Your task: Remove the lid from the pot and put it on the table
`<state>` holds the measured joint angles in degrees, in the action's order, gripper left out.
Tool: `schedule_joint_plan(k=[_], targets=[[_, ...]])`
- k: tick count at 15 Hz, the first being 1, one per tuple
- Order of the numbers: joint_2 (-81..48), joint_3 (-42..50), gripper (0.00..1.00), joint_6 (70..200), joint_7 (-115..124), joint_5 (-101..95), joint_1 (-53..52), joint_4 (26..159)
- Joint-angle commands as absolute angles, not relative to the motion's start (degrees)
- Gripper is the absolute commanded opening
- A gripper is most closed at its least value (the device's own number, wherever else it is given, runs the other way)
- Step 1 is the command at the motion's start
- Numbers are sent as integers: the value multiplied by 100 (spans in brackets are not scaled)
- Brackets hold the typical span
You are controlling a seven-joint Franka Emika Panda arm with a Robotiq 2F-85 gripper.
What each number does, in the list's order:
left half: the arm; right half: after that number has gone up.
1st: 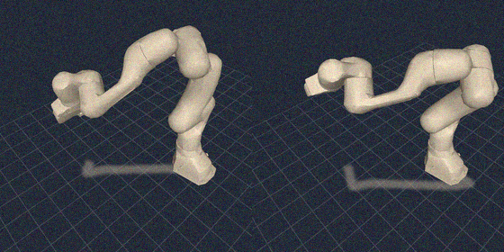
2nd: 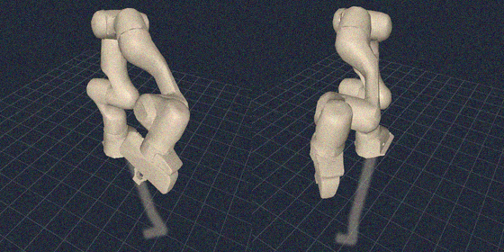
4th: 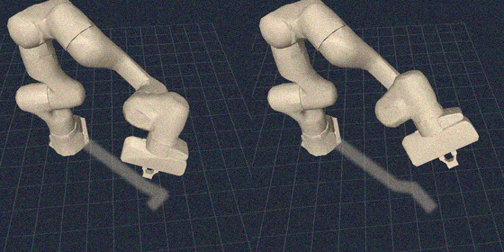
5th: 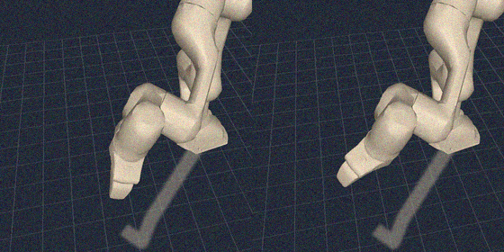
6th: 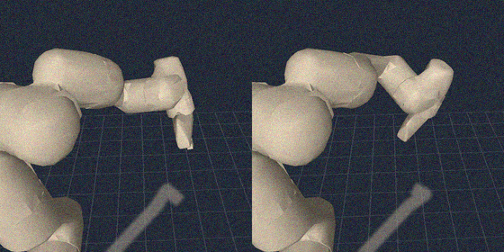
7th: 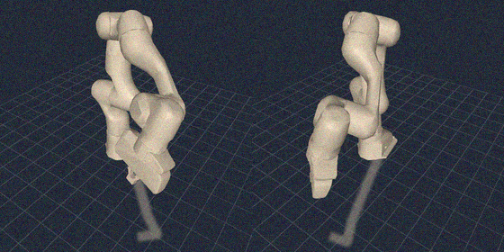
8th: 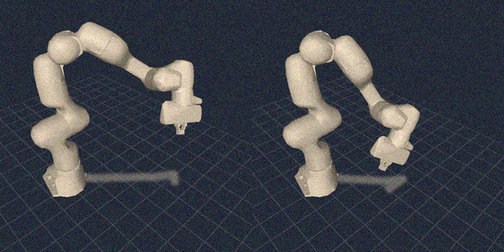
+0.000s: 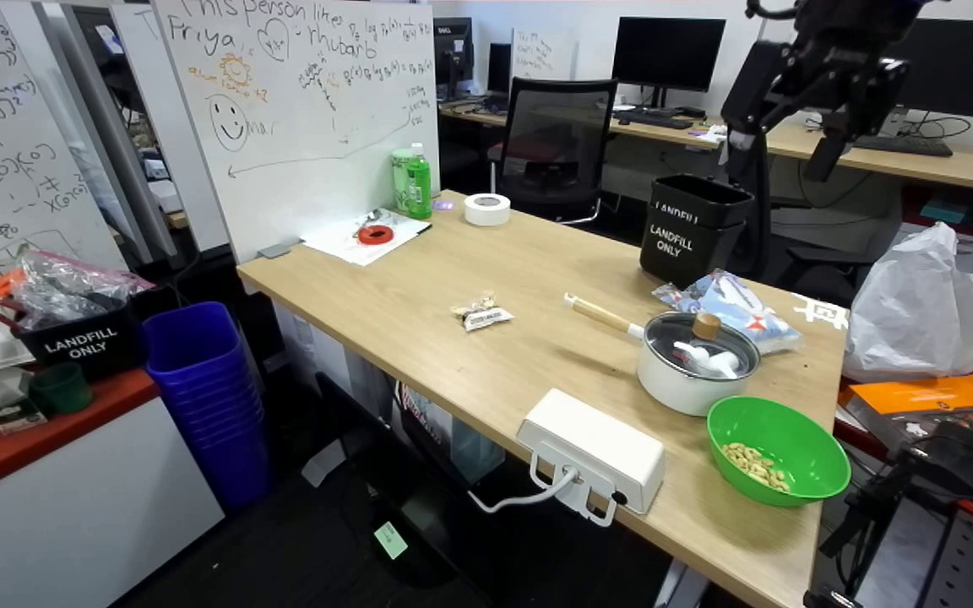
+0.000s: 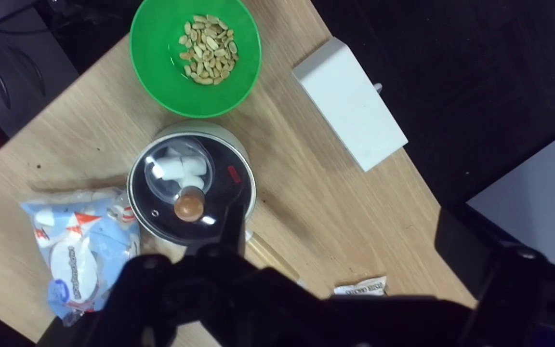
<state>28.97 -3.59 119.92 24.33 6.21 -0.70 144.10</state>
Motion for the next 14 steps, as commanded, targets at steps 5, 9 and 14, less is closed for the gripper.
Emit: schedule_joint_plan(k=[5,9,14], targets=[[2568,-437,100,11866,2593,663,75,14162],[2319,-489,100,12311,3463,750,300,14077],[1531,-392,100,12548,4754,624,631,13791]])
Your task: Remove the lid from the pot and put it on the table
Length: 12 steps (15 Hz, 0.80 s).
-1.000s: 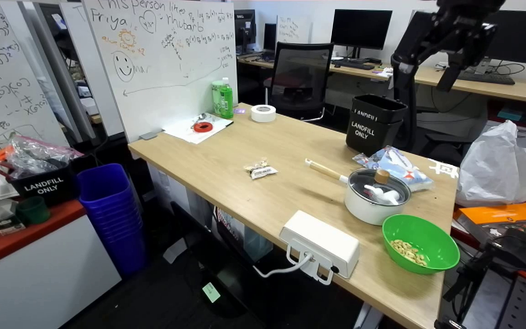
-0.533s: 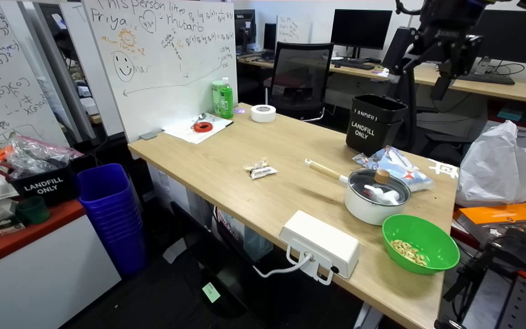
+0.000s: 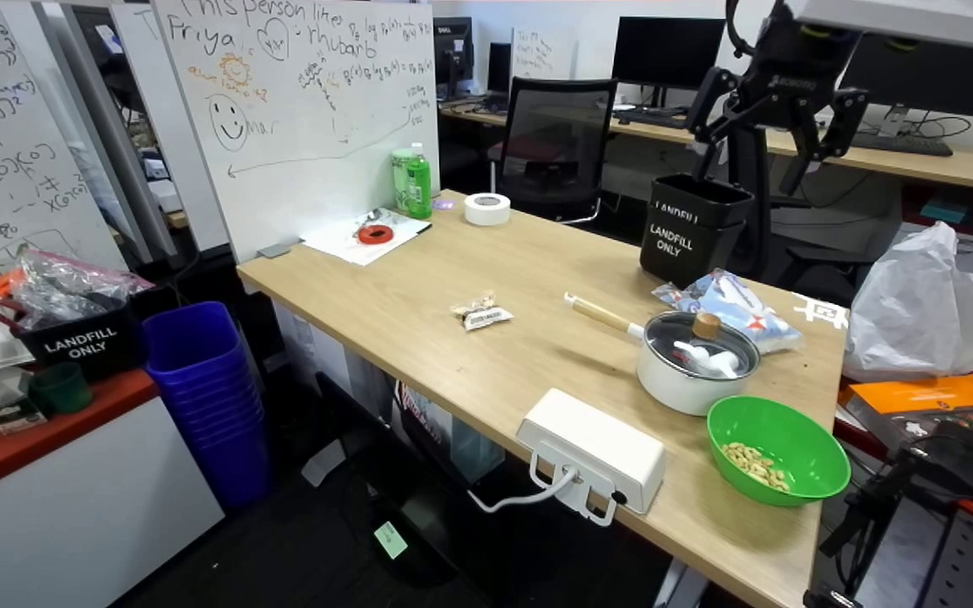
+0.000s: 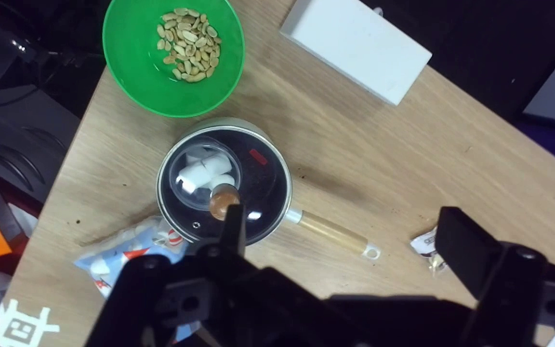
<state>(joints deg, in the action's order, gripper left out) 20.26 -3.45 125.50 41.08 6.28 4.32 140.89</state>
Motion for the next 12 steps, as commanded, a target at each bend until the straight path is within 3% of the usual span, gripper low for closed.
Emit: schedule_joint_plan(k=[1,12], targets=[[1369,-378,100,12525,5057,570,672,13724],[1289,-261,100,12652,5173,653,572,13729]])
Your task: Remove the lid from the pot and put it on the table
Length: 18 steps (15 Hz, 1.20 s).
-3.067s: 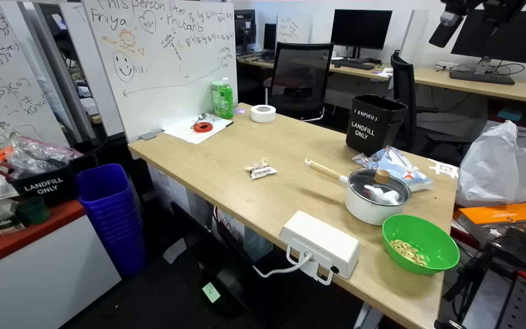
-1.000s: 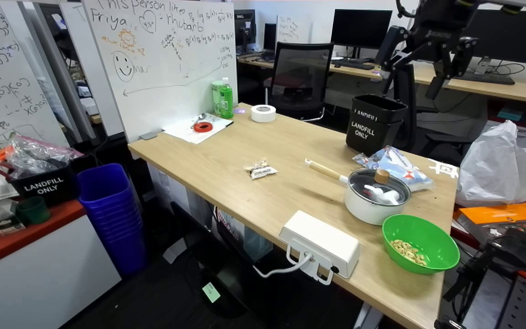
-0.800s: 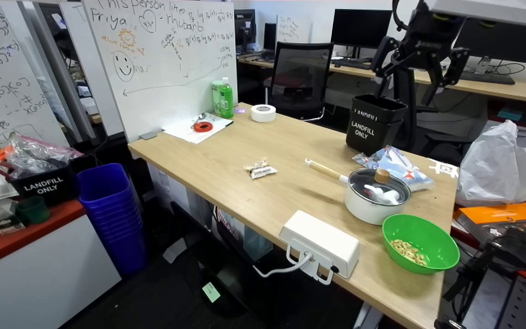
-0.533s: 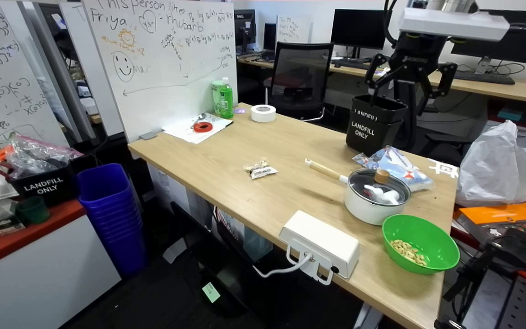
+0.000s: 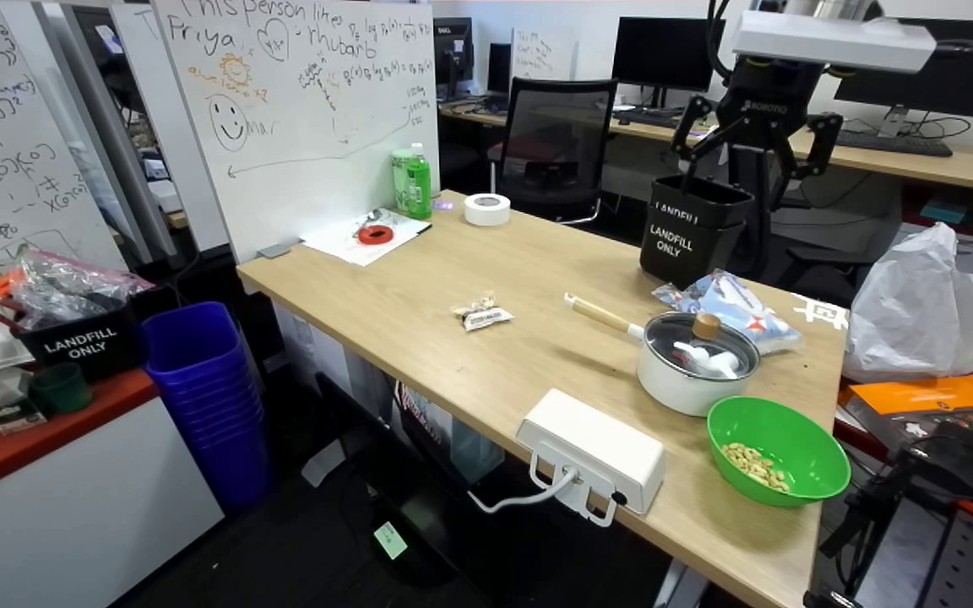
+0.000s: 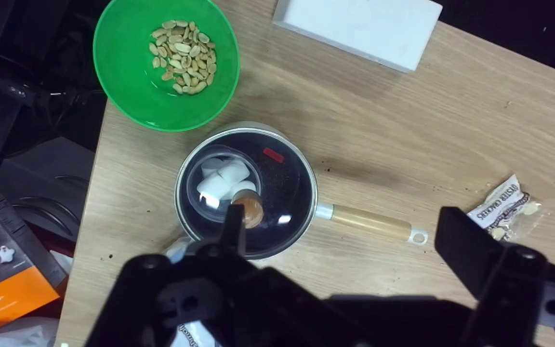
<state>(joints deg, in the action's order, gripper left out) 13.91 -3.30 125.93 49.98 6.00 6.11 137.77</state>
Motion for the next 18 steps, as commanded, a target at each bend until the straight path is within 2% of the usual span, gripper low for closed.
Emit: schedule_joint_plan(k=[1,9,10,18], targets=[[1171,-244,100,12810,5348,678,607,13711],[400,288,100,14325,6377,1692,653,13831],[473,313,100,13967,6101,1513,603,13773],[346,318,100,14025,6281,1513,568,13733]])
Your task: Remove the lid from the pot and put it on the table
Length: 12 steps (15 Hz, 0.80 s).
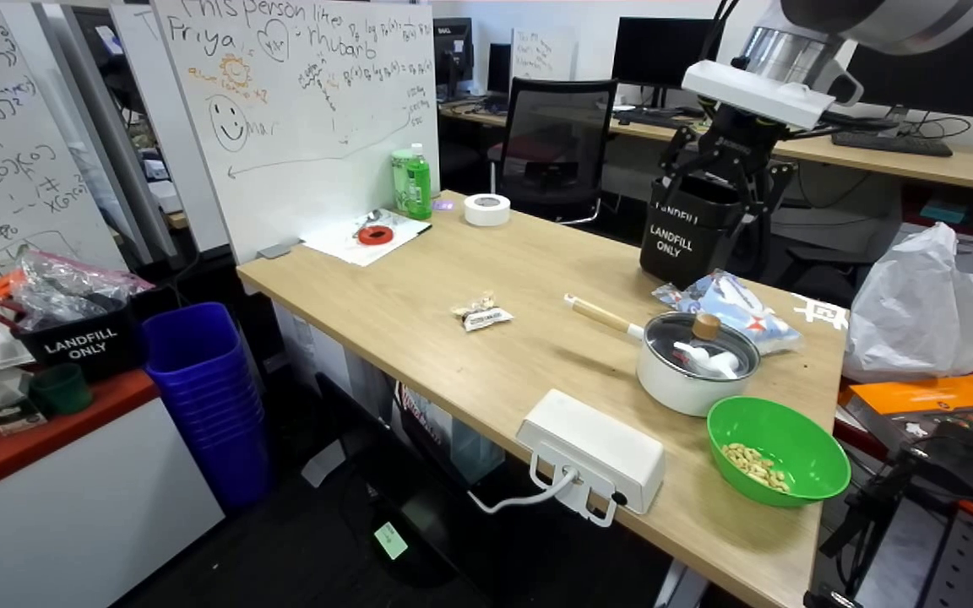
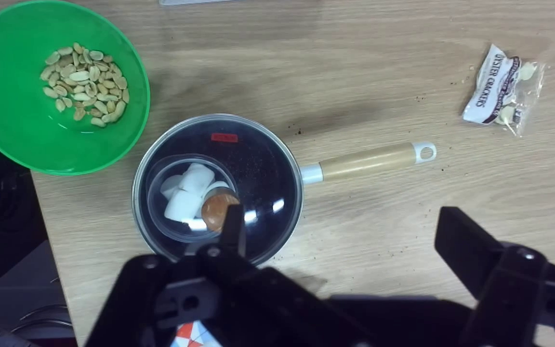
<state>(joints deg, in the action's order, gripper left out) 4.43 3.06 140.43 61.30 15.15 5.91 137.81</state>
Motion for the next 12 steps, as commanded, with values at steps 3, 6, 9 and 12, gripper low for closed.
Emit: schedule_joint_plan(k=[3,6,9,12], targets=[[-87,350,100,13689,6619,1740,560,13513],[-621,410,100,13612,6680,2325,582,13291],[-1064,500,100,13726,6922,2883,639,13083],[-1059,553,100,13862,6835,2750,581,13164]])
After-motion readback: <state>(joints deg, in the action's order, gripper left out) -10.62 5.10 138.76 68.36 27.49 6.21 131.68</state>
